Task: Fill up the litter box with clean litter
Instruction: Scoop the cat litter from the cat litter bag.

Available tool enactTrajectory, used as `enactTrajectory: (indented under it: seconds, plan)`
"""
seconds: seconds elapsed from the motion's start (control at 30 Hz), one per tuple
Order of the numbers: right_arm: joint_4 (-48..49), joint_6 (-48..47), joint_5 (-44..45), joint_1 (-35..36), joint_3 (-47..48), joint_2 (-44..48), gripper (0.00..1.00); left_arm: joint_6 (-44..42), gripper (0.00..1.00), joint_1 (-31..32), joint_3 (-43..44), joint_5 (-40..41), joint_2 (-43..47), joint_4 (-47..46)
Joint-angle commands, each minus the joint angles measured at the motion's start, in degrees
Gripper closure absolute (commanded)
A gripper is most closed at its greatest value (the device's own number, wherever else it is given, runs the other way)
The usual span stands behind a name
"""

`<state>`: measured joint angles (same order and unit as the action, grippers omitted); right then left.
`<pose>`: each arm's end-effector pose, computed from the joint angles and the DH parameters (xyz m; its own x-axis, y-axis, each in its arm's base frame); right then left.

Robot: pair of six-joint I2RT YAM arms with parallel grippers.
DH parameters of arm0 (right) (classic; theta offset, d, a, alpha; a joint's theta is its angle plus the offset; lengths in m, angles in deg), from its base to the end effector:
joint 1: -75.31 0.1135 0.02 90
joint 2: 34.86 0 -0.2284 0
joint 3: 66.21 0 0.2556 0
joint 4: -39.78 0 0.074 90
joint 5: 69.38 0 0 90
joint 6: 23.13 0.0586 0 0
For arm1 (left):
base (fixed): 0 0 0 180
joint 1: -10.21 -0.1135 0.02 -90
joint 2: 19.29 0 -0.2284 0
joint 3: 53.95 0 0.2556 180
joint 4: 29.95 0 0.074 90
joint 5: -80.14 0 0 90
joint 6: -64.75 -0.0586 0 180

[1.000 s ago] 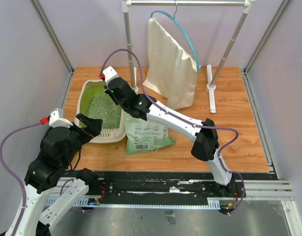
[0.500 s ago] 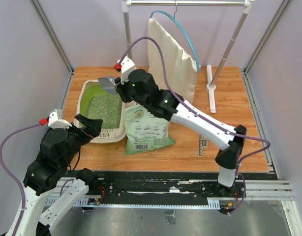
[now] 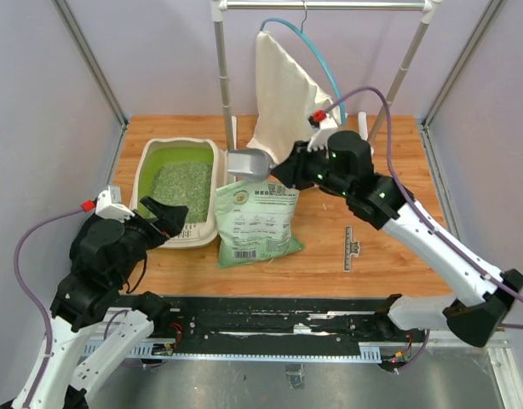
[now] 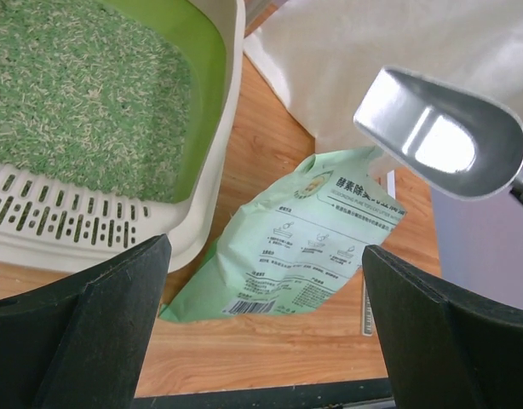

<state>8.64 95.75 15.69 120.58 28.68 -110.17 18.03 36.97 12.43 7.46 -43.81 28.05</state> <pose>0.2305 0.2398 0.3936 -0.4940 0.1851 -0.8496 -0.6035 0.6303 0.4883 0.1216 -0.0418 0.3427 -0.3003 -0.5815 -0.7561 -0.0431 0.8001 -0.5983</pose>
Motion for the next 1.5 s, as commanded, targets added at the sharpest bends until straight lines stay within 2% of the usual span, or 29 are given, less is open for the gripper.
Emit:
enactTrajectory:
  seconds: [0.0, 0.2, 0.43, 0.63, 0.8, 0.93, 1.17, 1.47]
  plan:
    - [5.26, 10.40, -7.69, -3.25, -8.55, 11.32, 0.99, -2.46, 0.00, -0.31, -2.04, -3.25, -1.33, -5.93]
    - [0.29, 10.13, -3.69, -6.36, -15.25, 23.95, 0.99, -9.70, 0.00, -0.31, -4.75, -7.86, -3.86, -14.49]
    - [-7.91, 8.74, 3.53, -6.68, -18.32, 31.49, 0.99, -15.09, 0.00, -0.31, -2.95, -13.67, -11.47, -20.59]
    - [-13.35, 7.79, 6.93, -6.69, -18.04, 35.10, 0.99, -23.88, 0.00, -0.31, 5.38, -18.79, -25.05, -18.88]
    - [-18.37, 7.24, 12.00, -6.70, -18.07, 39.31, 0.99, -28.63, 0.00, -0.31, 9.15, -21.11, -32.01, -21.47]
    - [-21.34, 7.16, 14.08, -6.69, -18.09, 41.81, 0.99, -32.75, 0.00, -0.31, 15.76, -22.22, -40.94, -16.57]
    - [-23.12, 7.44, 15.20, -6.72, -18.03, 43.08, 0.99, -36.64, 0.01, -0.31, 20.22, -32.14, -48.51, -15.16]
    - [-24.36, 7.89, 14.69, -6.71, -17.67, 43.34, 0.99, -39.31, 0.07, -0.31, 23.08, -35.00, -53.96, -11.91]
